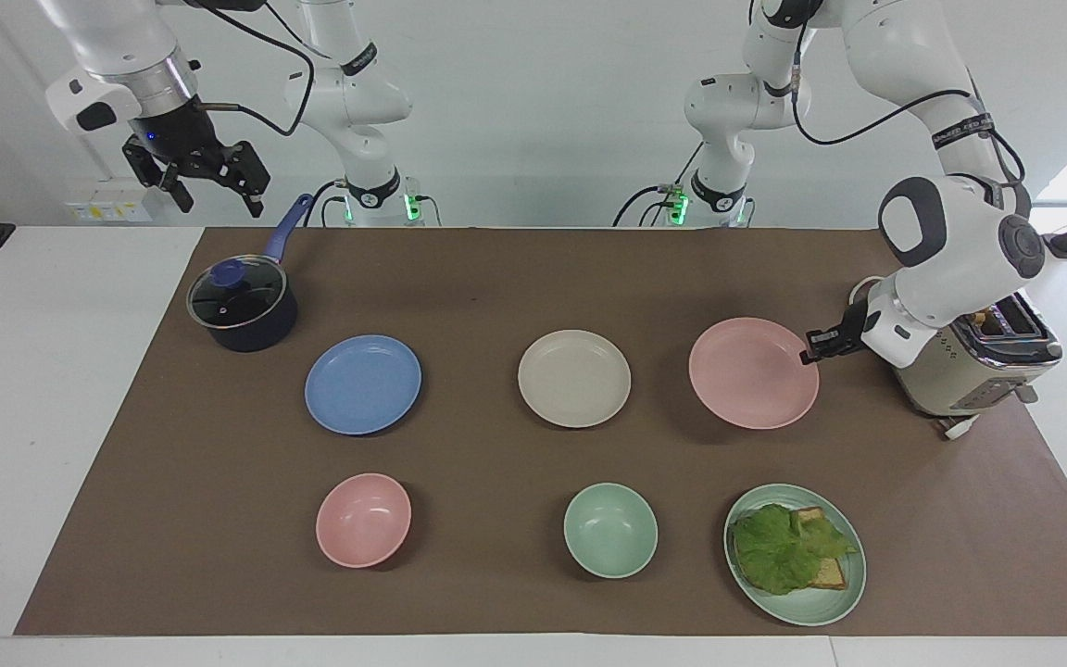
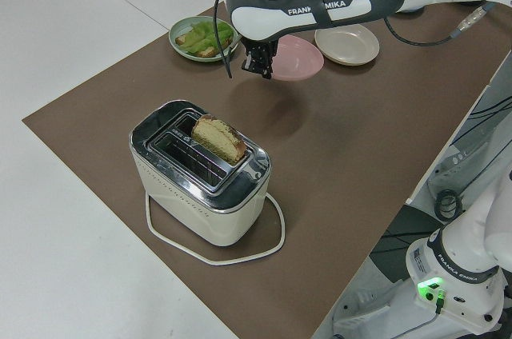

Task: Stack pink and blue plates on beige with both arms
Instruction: 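Grasp the pink plate rim with the left gripper and lift it, then carry the pink plate onto the beige plate and lower it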

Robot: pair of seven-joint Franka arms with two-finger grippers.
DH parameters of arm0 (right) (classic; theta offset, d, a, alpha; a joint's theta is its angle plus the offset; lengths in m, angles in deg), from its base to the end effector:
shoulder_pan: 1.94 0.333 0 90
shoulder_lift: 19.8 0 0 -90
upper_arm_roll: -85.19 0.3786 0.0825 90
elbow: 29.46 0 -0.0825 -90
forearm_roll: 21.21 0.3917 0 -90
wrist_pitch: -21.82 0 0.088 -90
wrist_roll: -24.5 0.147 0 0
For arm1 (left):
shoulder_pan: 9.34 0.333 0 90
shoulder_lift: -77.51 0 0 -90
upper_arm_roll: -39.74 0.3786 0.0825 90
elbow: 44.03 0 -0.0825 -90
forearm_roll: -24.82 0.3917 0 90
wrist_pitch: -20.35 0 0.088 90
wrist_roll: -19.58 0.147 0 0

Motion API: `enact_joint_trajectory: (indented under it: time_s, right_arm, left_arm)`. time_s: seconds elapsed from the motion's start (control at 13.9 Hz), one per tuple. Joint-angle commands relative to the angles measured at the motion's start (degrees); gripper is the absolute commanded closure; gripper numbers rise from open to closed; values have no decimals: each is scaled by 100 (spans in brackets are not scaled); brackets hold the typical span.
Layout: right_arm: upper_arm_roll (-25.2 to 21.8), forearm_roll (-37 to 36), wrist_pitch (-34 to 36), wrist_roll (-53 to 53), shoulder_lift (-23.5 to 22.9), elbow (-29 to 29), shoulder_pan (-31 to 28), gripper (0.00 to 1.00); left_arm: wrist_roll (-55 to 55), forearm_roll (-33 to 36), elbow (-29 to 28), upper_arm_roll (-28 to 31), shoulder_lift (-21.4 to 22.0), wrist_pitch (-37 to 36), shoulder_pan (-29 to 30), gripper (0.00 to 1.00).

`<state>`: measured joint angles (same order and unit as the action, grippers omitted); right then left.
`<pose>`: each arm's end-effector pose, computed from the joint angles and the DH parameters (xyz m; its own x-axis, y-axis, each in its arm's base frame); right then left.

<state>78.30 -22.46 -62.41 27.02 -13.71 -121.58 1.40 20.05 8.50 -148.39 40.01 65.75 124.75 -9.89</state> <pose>0.5091 -0.0390 0.6775 0.9938 -0.1068 -0.0317 -0.1065 -0.9943 0.0104 0.6042 -0.0370 0.4310 0.9760 0.0573 -0.2100 0.1109 -0.9611 0.2531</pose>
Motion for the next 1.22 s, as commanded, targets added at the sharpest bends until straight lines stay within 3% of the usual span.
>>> enact_joint_trajectory:
  time_s: [0.0, 0.65, 1.15]
  right_arm:
    - [-14, 11, -22, 21, 182, -210, -61, 0]
    - [-14, 11, -49, 21, 191, -236, -132, 0]
    - [-14, 11, -40, 21, 191, -245, -132, 0]
  left_arm:
    - [-4, -362, -76, -114, 112, 167, -269, 100]
    - [-978, -679, -540, -133, 200, 1221, -1974, 100]
    - [-1181, -706, -1086, -133, 16, 2013, -2424, 100]
